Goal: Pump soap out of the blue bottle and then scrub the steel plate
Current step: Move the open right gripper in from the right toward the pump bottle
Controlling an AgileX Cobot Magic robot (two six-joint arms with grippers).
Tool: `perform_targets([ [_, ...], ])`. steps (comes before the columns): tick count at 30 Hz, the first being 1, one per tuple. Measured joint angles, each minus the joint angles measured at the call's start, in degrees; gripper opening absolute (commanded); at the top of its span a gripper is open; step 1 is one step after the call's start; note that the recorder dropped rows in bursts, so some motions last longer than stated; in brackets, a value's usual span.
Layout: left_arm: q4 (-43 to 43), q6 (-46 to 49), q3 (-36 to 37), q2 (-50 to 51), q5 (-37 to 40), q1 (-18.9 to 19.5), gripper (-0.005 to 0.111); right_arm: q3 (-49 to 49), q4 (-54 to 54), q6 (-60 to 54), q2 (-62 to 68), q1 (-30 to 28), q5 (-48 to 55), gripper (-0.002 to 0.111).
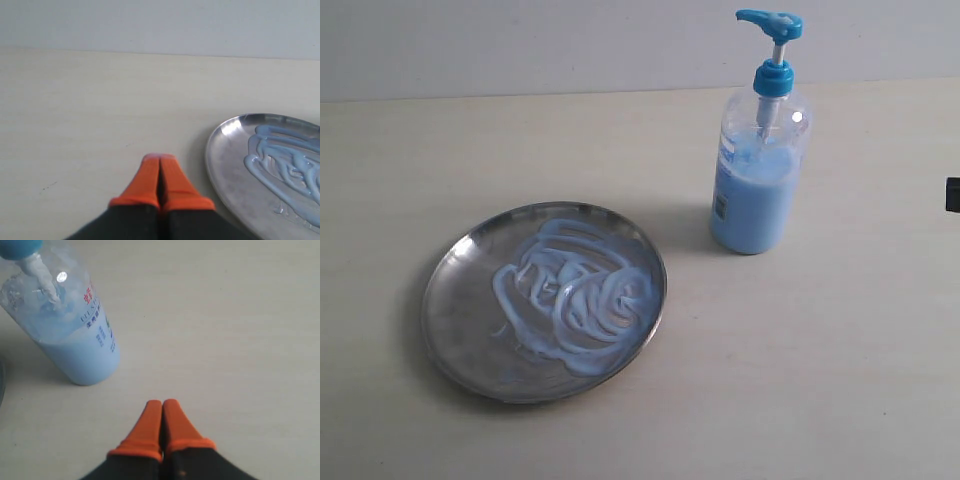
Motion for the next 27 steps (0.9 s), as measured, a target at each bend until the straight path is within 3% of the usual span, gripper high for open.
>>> perform_targets([
  [22,0.0,0.0,0.0,0.0,0.0,0.0,0.0,-2.39,11.2,-14.05,9.79,0.0,3.96,0.0],
  [27,0.0,0.0,0.0,0.0,0.0,0.0,0.0,-2.39,13.27,-16.32,12.1,0.0,3.96,0.013],
])
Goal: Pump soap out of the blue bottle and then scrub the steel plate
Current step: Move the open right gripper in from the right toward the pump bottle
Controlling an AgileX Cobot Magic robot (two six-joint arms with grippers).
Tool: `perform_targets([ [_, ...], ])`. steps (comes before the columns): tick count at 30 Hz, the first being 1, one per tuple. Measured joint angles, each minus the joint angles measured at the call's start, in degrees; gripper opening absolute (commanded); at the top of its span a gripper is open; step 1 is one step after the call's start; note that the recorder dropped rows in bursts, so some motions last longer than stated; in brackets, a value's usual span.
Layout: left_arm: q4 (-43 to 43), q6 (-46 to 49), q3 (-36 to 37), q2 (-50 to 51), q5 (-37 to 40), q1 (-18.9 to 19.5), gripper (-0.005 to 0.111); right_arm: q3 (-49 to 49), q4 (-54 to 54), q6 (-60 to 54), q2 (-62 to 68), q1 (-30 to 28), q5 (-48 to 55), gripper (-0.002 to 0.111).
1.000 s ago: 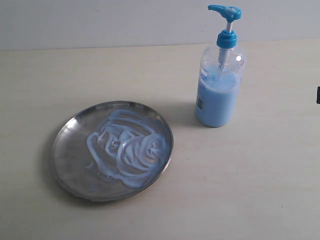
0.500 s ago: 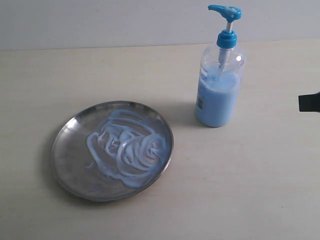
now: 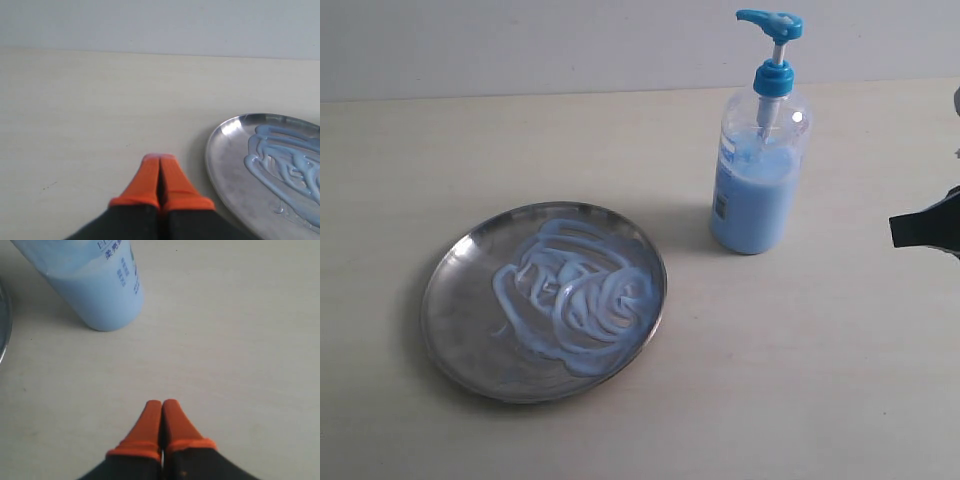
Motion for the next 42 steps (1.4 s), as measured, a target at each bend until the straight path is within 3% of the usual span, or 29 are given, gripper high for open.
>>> perform_targets([
  [8,0.0,0.0,0.0,0.0,0.0,0.0,0.0,0.0,0.46,-0.75,2.31,0.0,-0.33,0.055],
  [20,0.0,0.0,0.0,0.0,0.0,0.0,0.0,0.0,4.46,-8.1,2.31,0.0,-2.47,0.089],
  [28,0.0,0.0,0.0,0.0,0.0,0.0,0.0,0.0,17.92,-23.07,2.31,0.0,-2.73,0.091],
  [35,0.0,0.0,0.0,0.0,0.0,0.0,0.0,0.0,19.14,-25.55,2.31,4.02,-2.97,0.091],
  [38,0.0,0.0,0.0,0.0,0.0,0.0,0.0,0.0,13.96,-21.52,2.31,7.29,-3.77,0.091],
  [42,0.0,0.0,0.0,0.0,0.0,0.0,0.0,0.0,-0.07,-6.46,2.31,10.8,-5.51,0.091],
])
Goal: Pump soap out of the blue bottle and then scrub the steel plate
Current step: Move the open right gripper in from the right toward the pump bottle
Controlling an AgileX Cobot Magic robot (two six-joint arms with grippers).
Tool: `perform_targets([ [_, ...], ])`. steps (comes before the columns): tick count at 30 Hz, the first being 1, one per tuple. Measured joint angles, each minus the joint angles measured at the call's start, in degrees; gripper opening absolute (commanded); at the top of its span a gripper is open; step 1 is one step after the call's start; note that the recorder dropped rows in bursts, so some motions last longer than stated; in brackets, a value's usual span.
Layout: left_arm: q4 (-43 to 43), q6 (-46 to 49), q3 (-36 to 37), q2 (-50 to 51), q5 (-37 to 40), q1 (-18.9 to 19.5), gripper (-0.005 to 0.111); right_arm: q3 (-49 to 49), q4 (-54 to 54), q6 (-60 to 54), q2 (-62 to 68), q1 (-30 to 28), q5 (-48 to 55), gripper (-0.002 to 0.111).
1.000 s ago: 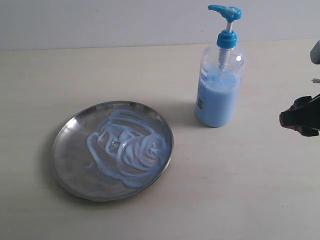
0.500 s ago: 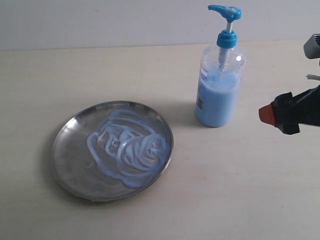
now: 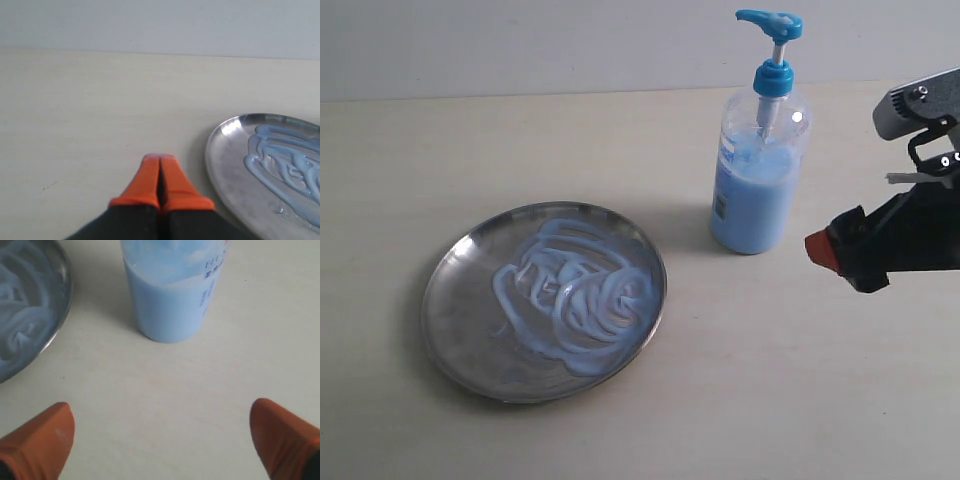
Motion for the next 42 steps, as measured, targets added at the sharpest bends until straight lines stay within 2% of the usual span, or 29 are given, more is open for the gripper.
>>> perform_targets([
  [8,0.0,0.0,0.0,0.0,0.0,0.0,0.0,0.0,-21.31,23.77,0.05,5.19,-1.76,0.091],
  [15,0.0,0.0,0.0,0.0,0.0,0.0,0.0,1.33,-23.44,29.64,0.05,5.63,-6.11,0.091],
  [21,0.0,0.0,0.0,0.0,0.0,0.0,0.0,7.98,-23.67,31.96,0.05,5.63,-17.81,0.091],
  [30,0.0,0.0,0.0,0.0,0.0,0.0,0.0,13.05,-23.51,27.79,0.05,5.63,-33.37,0.09],
  [37,0.0,0.0,0.0,0.0,0.0,0.0,0.0,13.18,-12.6,14.94,5.3,5.63,-42.18,0.089],
  [42,0.0,0.0,0.0,0.0,0.0,0.0,0.0,13.18,-9.06,11.8,11.21,5.63,-48.81,0.089],
])
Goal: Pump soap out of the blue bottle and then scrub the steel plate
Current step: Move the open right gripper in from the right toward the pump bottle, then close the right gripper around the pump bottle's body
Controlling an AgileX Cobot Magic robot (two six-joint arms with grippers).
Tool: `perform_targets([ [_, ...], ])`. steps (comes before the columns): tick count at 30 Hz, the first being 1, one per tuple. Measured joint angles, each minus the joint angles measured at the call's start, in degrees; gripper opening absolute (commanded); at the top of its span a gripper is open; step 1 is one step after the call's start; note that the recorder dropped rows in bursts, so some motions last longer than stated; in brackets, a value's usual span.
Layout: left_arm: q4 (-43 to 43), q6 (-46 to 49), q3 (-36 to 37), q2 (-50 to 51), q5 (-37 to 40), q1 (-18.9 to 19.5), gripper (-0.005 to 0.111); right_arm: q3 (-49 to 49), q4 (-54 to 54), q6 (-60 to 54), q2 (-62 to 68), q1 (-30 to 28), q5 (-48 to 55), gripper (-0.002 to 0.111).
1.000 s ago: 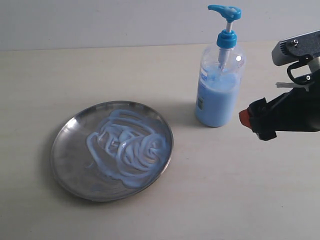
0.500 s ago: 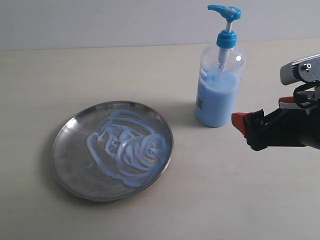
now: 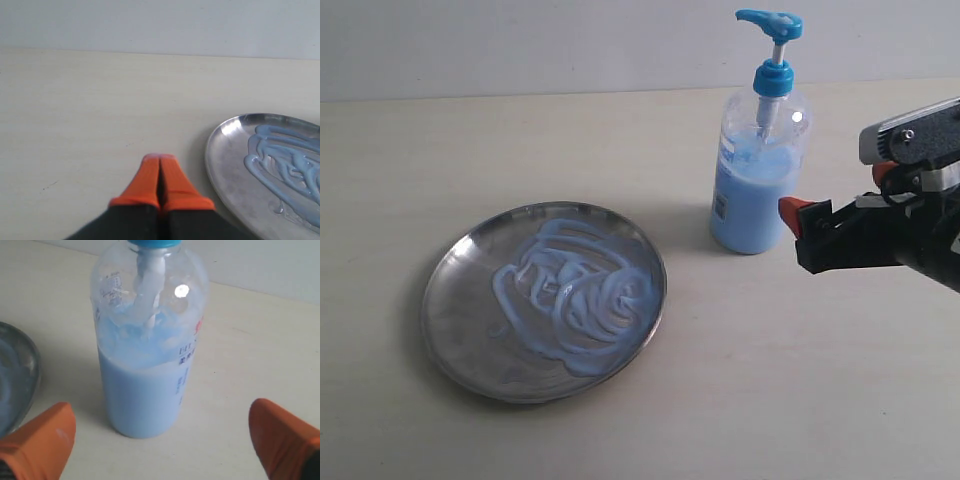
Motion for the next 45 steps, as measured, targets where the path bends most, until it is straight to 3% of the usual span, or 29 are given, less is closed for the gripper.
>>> perform_targets([
  [17,0.0,0.0,0.0,0.0,0.0,0.0,0.0,0.0,-3.45,3.08,12.93,0.0,-15.66,0.089],
  [22,0.0,0.0,0.0,0.0,0.0,0.0,0.0,-3.65,-3.59,3.08,19.03,0.0,-16.26,0.105],
  [45,0.0,0.0,0.0,0.0,0.0,0.0,0.0,-18.65,-3.63,10.38,30.59,0.0,-14.59,0.105],
])
